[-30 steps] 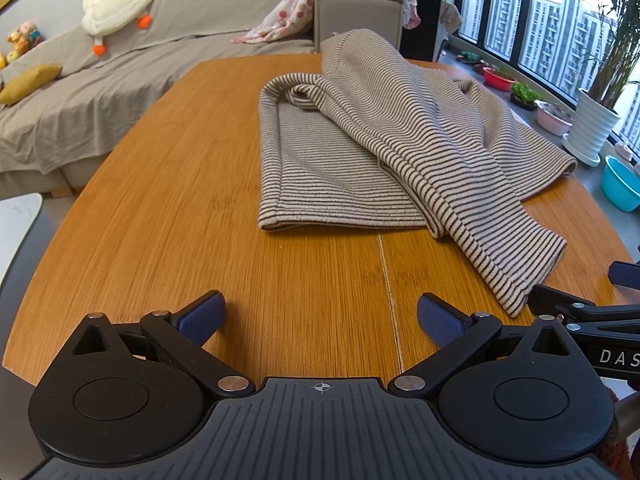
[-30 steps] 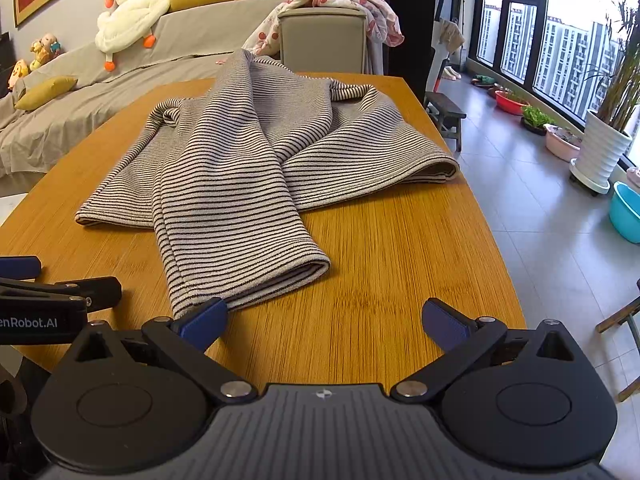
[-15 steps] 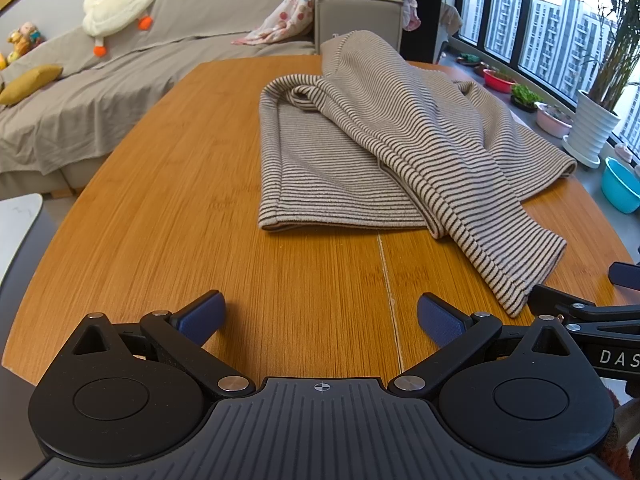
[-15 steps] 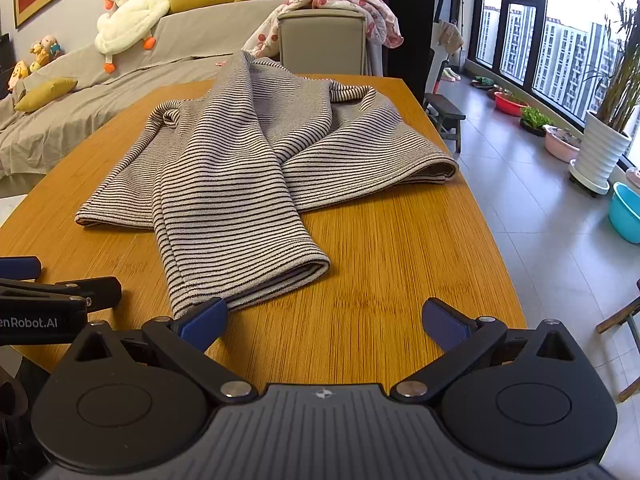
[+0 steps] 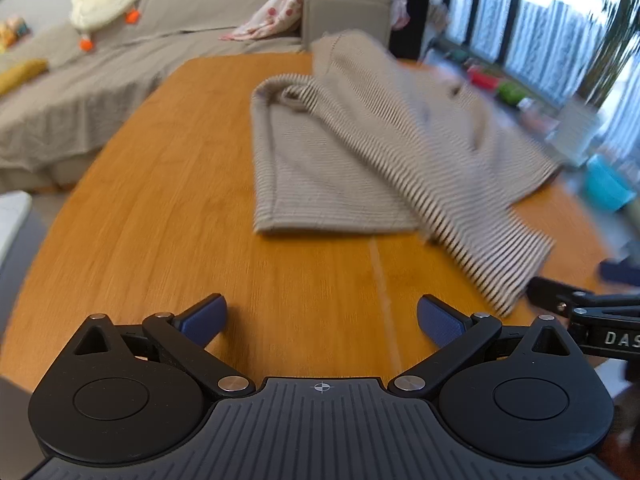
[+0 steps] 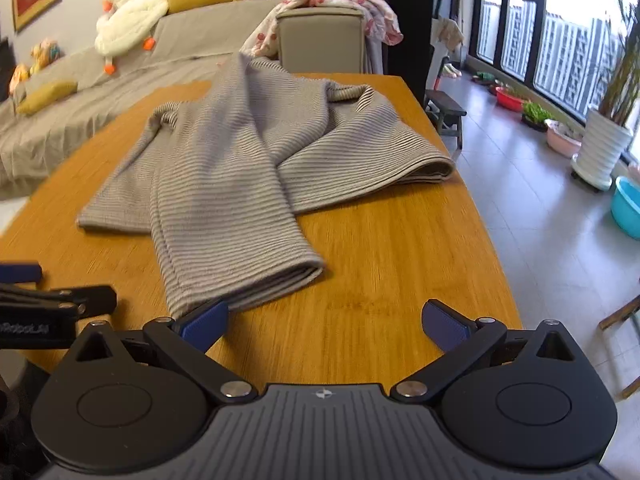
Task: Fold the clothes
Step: 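Move both grippers down onto the striped shirt and grasp its edges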
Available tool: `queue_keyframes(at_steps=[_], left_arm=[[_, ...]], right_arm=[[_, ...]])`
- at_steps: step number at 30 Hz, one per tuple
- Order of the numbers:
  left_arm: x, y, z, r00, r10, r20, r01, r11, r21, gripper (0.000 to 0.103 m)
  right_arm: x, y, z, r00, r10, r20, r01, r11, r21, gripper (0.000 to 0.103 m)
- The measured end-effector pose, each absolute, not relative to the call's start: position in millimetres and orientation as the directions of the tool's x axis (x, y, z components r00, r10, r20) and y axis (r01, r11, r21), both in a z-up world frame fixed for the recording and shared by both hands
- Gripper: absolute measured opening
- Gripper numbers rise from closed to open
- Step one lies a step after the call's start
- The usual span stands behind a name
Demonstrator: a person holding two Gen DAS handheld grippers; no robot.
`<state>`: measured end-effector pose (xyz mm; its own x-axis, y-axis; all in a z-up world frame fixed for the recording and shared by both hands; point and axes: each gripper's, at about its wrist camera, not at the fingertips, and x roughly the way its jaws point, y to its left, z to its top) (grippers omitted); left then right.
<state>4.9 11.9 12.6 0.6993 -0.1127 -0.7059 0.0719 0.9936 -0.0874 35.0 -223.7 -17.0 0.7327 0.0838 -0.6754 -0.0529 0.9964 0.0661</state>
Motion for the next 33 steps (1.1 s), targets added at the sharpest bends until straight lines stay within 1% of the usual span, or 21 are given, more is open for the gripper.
queue_keyframes(at_steps=[2,5,8,10,12,15,16,17,18,20,23,25,28,31,33], left_arm=[[15,22,24,0.724,-0.183,-0.665,0.110,0.982,-0.152,0.103],[33,35,41,0.750,-0.287,-0.596,0.172,0.955,-0.244,0.103],[69,41,35,0.709,-0.414,-0.571,0.251,0.905,-0.345,0.103],[94,44,31,0.677,-0.491,-0.548,0.296,0.864,-0.407,0.103],[115,48,25,0.652,-0.527,-0.546,0.305,0.841,-0.447,0.103],[143,53,14,0.612,-0.552,-0.566,0.242,0.812,-0.530,0.103],[151,55,11,0.600,-0.561,-0.571,0.222,0.802,-0.554,0.103],[156,56,8,0.595,-0.566,-0.571,0.211,0.795,-0.568,0.103],[161,57,5,0.589,-0.571,-0.571,0.200,0.788,-0.582,0.103],[170,58,0,0.579,-0.582,-0.571,0.178,0.774,-0.608,0.103],[184,61,-8,0.564,-0.598,-0.569,0.144,0.750,-0.646,0.103],[193,62,-13,0.554,-0.612,-0.564,0.122,0.730,-0.672,0.103],[199,63,-19,0.529,-0.676,-0.513,0.117,0.657,-0.745,0.103],[201,60,-19,0.486,-0.774,-0.407,0.176,0.542,-0.821,0.103],[207,62,-10,0.515,-0.791,-0.332,0.199,0.487,-0.851,0.103]], right_arm=[[36,-235,-3,0.784,0.114,-0.610,-0.070,0.993,0.097,0.103],[50,-245,19,0.872,0.141,-0.470,-0.110,0.990,0.093,0.103],[80,-252,32,0.928,0.147,-0.342,-0.109,0.986,0.130,0.103],[109,-256,38,0.935,0.176,-0.309,-0.121,0.975,0.188,0.103],[142,-260,39,0.915,0.260,-0.309,-0.183,0.949,0.257,0.103],[190,-263,30,0.886,0.344,-0.310,-0.238,0.913,0.332,0.103],[205,-262,23,0.876,0.359,-0.324,-0.240,0.904,0.353,0.101],[218,-261,16,0.862,0.377,-0.338,-0.242,0.894,0.378,0.095],[229,-260,8,0.845,0.401,-0.353,-0.246,0.878,0.410,0.094],[246,-261,-8,0.812,0.447,-0.376,-0.248,0.846,0.472,0.094],[258,-263,-35,0.751,0.490,-0.442,-0.224,0.819,0.527,0.094],[256,-266,-43,0.723,0.524,-0.449,-0.236,0.799,0.552,0.096],[244,-274,-47,0.691,0.578,-0.434,-0.276,0.766,0.581,0.096],[219,-282,-49,0.649,0.634,-0.421,-0.320,0.729,0.605,0.096],[204,-288,-49,0.634,0.653,-0.414,-0.331,0.713,0.618,0.096]])
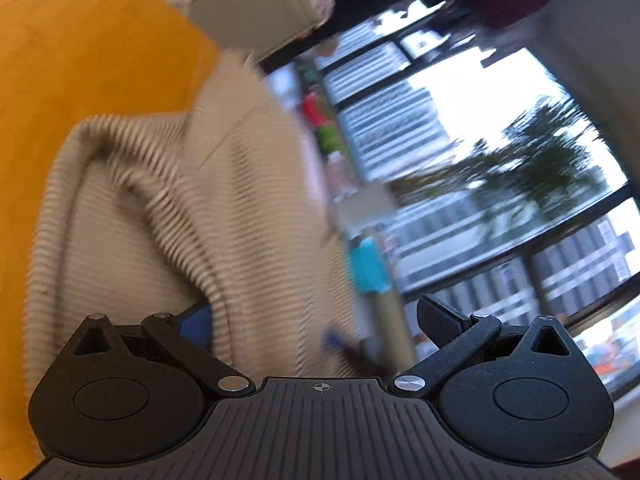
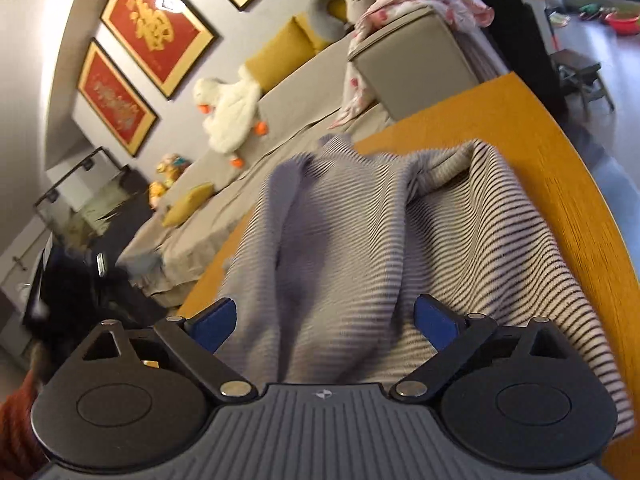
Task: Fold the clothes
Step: 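Move both grippers down onto the striped shirt and grasp its edges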
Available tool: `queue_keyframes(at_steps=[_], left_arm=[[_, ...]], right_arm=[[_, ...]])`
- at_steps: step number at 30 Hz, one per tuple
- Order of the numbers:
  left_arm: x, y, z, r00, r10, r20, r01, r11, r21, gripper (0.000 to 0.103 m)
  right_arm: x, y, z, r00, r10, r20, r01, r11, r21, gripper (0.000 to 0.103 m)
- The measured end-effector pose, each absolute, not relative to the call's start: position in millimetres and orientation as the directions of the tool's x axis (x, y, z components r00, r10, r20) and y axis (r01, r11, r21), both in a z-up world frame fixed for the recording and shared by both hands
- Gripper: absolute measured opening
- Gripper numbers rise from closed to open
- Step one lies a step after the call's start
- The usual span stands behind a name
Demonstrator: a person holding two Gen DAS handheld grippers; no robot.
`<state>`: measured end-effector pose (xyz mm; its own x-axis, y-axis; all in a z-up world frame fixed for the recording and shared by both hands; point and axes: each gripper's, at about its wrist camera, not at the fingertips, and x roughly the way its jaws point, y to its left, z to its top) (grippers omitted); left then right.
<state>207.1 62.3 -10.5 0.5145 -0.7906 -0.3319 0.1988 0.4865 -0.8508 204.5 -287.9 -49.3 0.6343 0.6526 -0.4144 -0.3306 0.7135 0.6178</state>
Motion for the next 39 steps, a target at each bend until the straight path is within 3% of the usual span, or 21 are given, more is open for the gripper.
queue_keyframes(at_steps=[3,7,12,15,24,26,27,30,34,35,36,39], left_arm=[[226,85,14,0.656,-0.716,-0.237,0.216,0.479,-0.851,0.103],[236,141,48,0.856,-0.482,-0.189,0.144,0.572,-0.807,0.103],[242,188,62,0.904,-0.289,-0.315,-0.004,0.732,-0.682,0.103],[247,176,63,0.845,-0.317,-0.430,0.021,0.825,-0.565,0.103],[278,100,9,0.715,-0.245,-0.655,0.165,0.969,-0.183,0.102],[293,98,-6,0.677,-0.238,-0.697,0.150,0.971,-0.186,0.092],[299,97,-12,0.656,-0.240,-0.715,0.146,0.971,-0.192,0.080],[300,101,-18,0.647,-0.261,-0.716,0.146,0.965,-0.219,0.071],[280,117,-8,0.671,-0.263,-0.693,0.124,0.962,-0.244,0.035],[274,121,-5,0.679,-0.261,-0.686,0.117,0.961,-0.250,0.030],[268,125,-1,0.688,-0.259,-0.678,0.110,0.960,-0.256,0.018],[249,144,11,0.717,-0.248,-0.651,0.092,0.960,-0.265,0.018]], right_arm=[[195,-288,-47,0.635,0.645,-0.424,-0.332,0.724,0.604,0.096],[192,-279,-41,0.642,0.615,-0.458,-0.339,0.763,0.550,0.096],[190,-257,-31,0.651,0.545,-0.529,-0.351,0.833,0.427,0.100],[194,-238,-18,0.669,0.471,-0.575,-0.364,0.882,0.299,0.100],[210,-219,2,0.754,0.402,-0.520,-0.423,0.902,0.084,0.100],[215,-213,-3,0.746,0.424,-0.513,-0.461,0.885,0.062,0.100],[220,-208,-6,0.724,0.448,-0.525,-0.485,0.871,0.075,0.100],[233,-196,-14,0.648,0.518,-0.558,-0.555,0.823,0.119,0.096],[226,-189,-18,0.528,0.590,-0.611,-0.637,0.751,0.175,0.096],[220,-189,-19,0.511,0.593,-0.622,-0.648,0.742,0.174,0.096],[213,-193,-18,0.509,0.586,-0.630,-0.652,0.741,0.162,0.096],[190,-203,-15,0.504,0.566,-0.653,-0.665,0.736,0.126,0.096]])
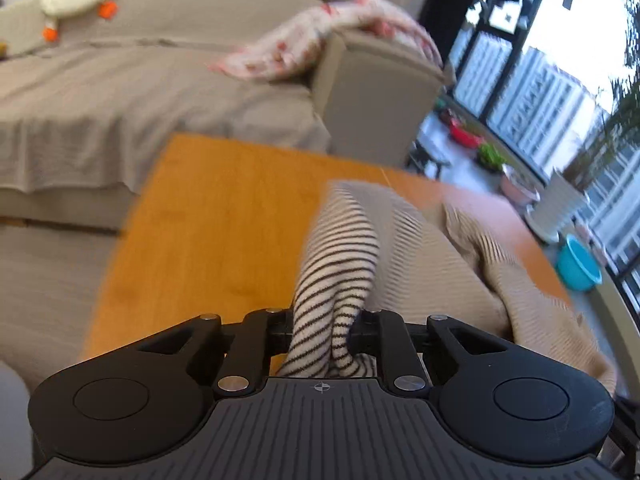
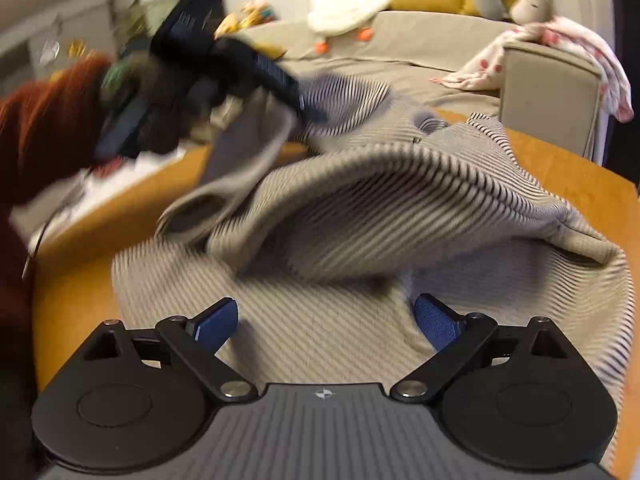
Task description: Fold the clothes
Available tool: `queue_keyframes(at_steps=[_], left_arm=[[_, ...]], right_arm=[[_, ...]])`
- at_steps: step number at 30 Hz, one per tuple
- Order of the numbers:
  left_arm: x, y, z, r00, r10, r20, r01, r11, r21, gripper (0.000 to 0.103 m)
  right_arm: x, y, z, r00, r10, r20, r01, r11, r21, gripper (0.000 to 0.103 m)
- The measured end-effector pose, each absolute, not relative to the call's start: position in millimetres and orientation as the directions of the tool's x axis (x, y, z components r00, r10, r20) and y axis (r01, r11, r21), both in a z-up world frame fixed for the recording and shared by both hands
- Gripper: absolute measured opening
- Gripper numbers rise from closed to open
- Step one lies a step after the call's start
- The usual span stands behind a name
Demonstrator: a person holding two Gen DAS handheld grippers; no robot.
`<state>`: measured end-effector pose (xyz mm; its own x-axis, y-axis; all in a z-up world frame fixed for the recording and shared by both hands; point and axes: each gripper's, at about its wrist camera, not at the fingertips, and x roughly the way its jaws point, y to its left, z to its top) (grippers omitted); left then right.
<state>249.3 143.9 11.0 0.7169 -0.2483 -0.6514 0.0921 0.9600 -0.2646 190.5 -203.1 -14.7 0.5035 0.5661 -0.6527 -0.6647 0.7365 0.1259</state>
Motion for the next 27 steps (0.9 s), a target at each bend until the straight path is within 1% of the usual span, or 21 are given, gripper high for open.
queue_keyframes(at_steps=[3,4,5,6,8,11,13,15,16,18,19,21,22,23,25,27], left_arm=[[246,157,13,0.718,-0.209,-0.664,0.067,0.970,-0.234,0.018],[245,160,12,0.716,-0.194,-0.670,0.057,0.974,-0.221,0.018],[245,162,11,0.714,-0.181,-0.676,0.048,0.976,-0.211,0.018],[246,164,9,0.708,-0.184,-0.681,0.044,0.975,-0.218,0.019],[246,167,7,0.701,-0.214,-0.681,0.047,0.966,-0.256,0.021],[247,167,6,0.694,-0.251,-0.675,0.063,0.955,-0.290,0.025],[249,165,5,0.691,-0.258,-0.675,0.071,0.954,-0.292,0.028],[251,162,5,0.689,-0.258,-0.677,0.075,0.955,-0.288,0.028],[253,162,4,0.688,-0.256,-0.679,0.073,0.955,-0.287,0.028],[256,165,3,0.686,-0.251,-0.682,0.068,0.957,-0.284,0.028],[257,167,3,0.686,-0.248,-0.684,0.065,0.957,-0.282,0.029],[260,170,1,0.685,-0.237,-0.689,0.057,0.960,-0.274,0.030],[261,172,-1,0.684,-0.229,-0.692,0.051,0.962,-0.268,0.032],[262,173,-2,0.684,-0.222,-0.695,0.046,0.964,-0.262,0.032],[265,176,-4,0.683,-0.206,-0.700,0.036,0.968,-0.250,0.031],[267,179,-7,0.683,-0.191,-0.706,0.025,0.971,-0.238,0.029]], right_arm=[[171,-212,-9,0.509,0.543,-0.668,-0.666,0.740,0.094,0.093],[173,-212,-3,0.537,0.529,-0.657,-0.639,0.763,0.093,0.089],[173,-211,5,0.573,0.508,-0.642,-0.616,0.784,0.071,0.089],[169,-207,12,0.624,0.474,-0.621,-0.608,0.794,-0.005,0.089],[160,-195,21,0.706,0.411,-0.577,-0.613,0.763,-0.207,0.089],[155,-163,10,0.734,0.378,-0.564,-0.656,0.609,-0.446,0.088],[155,-140,-4,0.743,0.391,-0.543,-0.668,0.468,-0.578,0.087],[158,-118,-13,0.725,0.441,-0.529,-0.682,0.352,-0.641,0.073],[163,-109,-13,0.711,0.462,-0.531,-0.692,0.322,-0.647,0.049],[181,-99,-1,0.704,0.479,-0.525,-0.700,0.340,-0.628,0.021],[194,-101,9,0.732,0.473,-0.491,-0.674,0.394,-0.625,0.014],[223,-108,32,0.792,0.445,-0.417,-0.608,0.517,-0.602,0.011],[247,-121,48,0.835,0.400,-0.377,-0.550,0.625,-0.554,0.011],[272,-139,61,0.869,0.349,-0.351,-0.487,0.728,-0.483,0.010],[312,-184,79,0.912,0.246,-0.329,-0.350,0.884,-0.308,0.010],[351,-228,91,0.932,0.141,-0.335,-0.194,0.973,-0.129,0.010]])
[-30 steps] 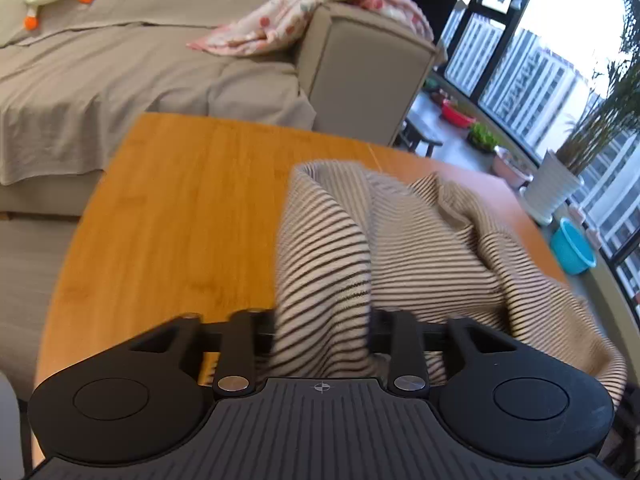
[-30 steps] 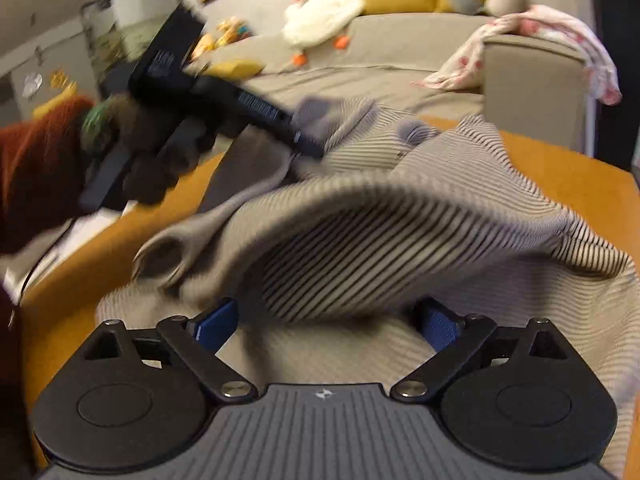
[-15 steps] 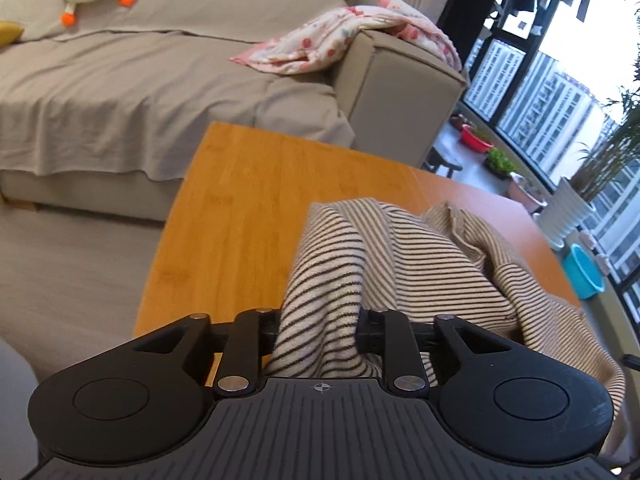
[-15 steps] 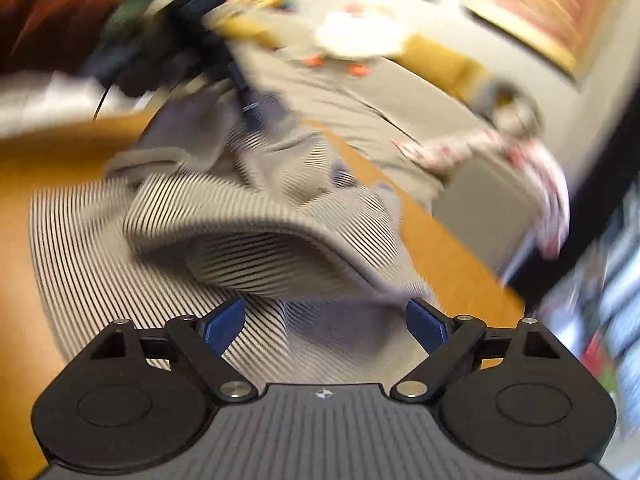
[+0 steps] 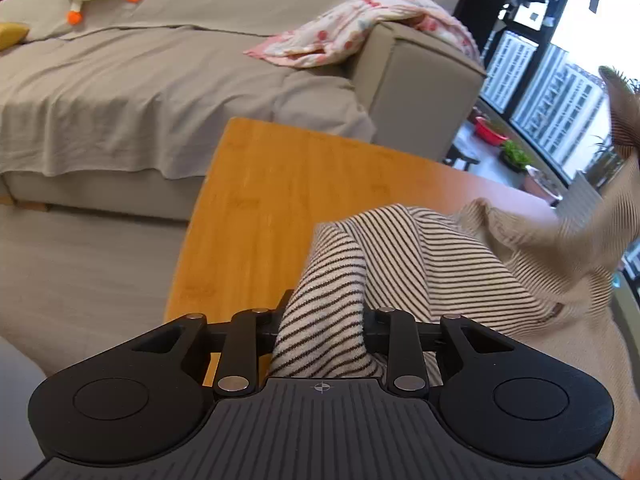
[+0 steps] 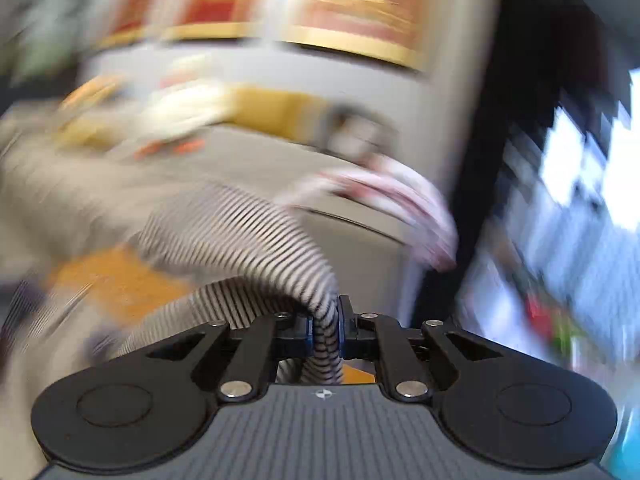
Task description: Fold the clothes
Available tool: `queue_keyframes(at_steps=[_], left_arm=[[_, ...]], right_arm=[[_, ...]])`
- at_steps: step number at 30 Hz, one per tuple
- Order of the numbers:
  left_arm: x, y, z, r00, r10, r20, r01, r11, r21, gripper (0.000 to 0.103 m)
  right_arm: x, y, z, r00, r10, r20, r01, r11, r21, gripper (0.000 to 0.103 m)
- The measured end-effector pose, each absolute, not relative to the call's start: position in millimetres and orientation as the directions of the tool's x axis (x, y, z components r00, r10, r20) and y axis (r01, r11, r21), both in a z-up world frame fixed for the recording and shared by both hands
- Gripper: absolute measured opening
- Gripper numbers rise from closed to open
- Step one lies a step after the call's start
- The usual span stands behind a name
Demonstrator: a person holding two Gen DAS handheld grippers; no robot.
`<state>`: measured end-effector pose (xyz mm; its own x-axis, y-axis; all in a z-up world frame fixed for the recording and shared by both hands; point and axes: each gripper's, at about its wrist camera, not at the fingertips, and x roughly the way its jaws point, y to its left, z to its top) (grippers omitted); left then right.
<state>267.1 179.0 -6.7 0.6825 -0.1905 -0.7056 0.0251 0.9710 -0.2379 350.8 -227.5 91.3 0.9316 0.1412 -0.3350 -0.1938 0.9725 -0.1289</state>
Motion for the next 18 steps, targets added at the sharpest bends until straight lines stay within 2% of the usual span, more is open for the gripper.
queue_keyframes(at_steps=[3,6,9,16,18], left_arm=[[271,183,-10,0.681,-0.167,-0.713,0.009,0.976,-0.220,0.027],[272,188,-11,0.683,-0.147,-0.716,-0.005,0.979,-0.206,0.027],[270,191,-7,0.688,-0.125,-0.715,-0.017,0.982,-0.188,0.027],[264,198,7,0.712,-0.043,-0.701,-0.060,0.991,-0.122,0.028],[258,196,19,0.741,-0.039,-0.671,-0.048,0.993,-0.111,0.028]], right_arm=[[382,-261,64,0.905,0.043,-0.424,-0.066,0.997,-0.041,0.009],[400,-271,26,0.858,-0.033,-0.512,-0.001,0.998,-0.065,0.009],[417,-287,-3,0.811,-0.078,-0.580,0.073,0.997,-0.031,0.009],[418,-336,-45,0.721,-0.067,-0.690,0.185,0.978,0.098,0.009],[414,-341,-49,0.717,-0.062,-0.694,0.191,0.976,0.110,0.009]])
